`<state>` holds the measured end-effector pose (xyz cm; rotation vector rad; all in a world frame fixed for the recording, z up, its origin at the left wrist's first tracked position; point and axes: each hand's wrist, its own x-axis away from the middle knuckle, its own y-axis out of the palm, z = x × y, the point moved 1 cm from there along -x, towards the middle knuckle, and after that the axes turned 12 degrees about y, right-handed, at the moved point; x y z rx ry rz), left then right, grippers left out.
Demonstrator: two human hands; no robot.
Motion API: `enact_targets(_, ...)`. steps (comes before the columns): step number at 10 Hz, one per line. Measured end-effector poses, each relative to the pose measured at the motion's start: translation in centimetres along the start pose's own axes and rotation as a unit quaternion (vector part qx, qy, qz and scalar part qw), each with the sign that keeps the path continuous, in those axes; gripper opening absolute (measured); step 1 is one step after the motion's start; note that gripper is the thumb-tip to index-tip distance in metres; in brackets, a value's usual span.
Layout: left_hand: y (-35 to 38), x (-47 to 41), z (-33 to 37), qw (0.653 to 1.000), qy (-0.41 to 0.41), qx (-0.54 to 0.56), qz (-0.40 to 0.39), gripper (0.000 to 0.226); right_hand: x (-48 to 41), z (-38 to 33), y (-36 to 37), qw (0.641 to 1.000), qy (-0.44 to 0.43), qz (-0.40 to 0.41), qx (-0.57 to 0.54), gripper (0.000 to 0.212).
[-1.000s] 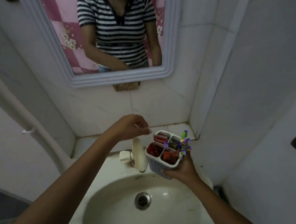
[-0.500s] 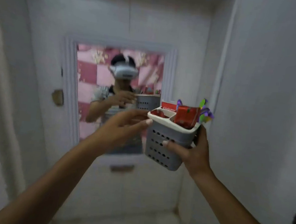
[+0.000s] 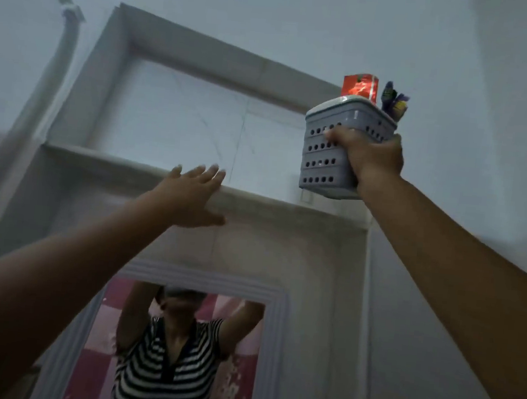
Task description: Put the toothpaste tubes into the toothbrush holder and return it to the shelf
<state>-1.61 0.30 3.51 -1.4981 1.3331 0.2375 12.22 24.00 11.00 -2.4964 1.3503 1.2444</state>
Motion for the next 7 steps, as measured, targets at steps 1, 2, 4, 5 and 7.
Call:
enact_targets(1,0.9,0.1,-0.3,1.000,0.005,0.014,0.028,0.095,-2.1,0.5,2.5,0.996,0.016,0.060,0.064,0.117)
enact_targets(2,1.3,0.3,-0.2,0.999,0.004,0.023,0.040,0.096,-3.2,3.0,4.5,0.989,0.039,0.088,0.114,0.127)
enact_targets(4,2.2,0.2,-0.6,0.997,0.004,0.038,0.066,0.096,-4.6,8.1,6.5,0.968,-0.027,0.137,0.210,0.122)
enact_targets(5,2.2,0.2,-0.7,0.996,0.005,0.044,0.072,0.096,-4.6,8.9,6.8,0.951,-0.086,0.151,0.255,0.119)
enact_targets(7,1.4,0.4,-0.1,0.998,-0.007,0.037,0.054,0.094,-2.0,10.4,5.7,0.931,-0.156,0.110,0.310,0.093)
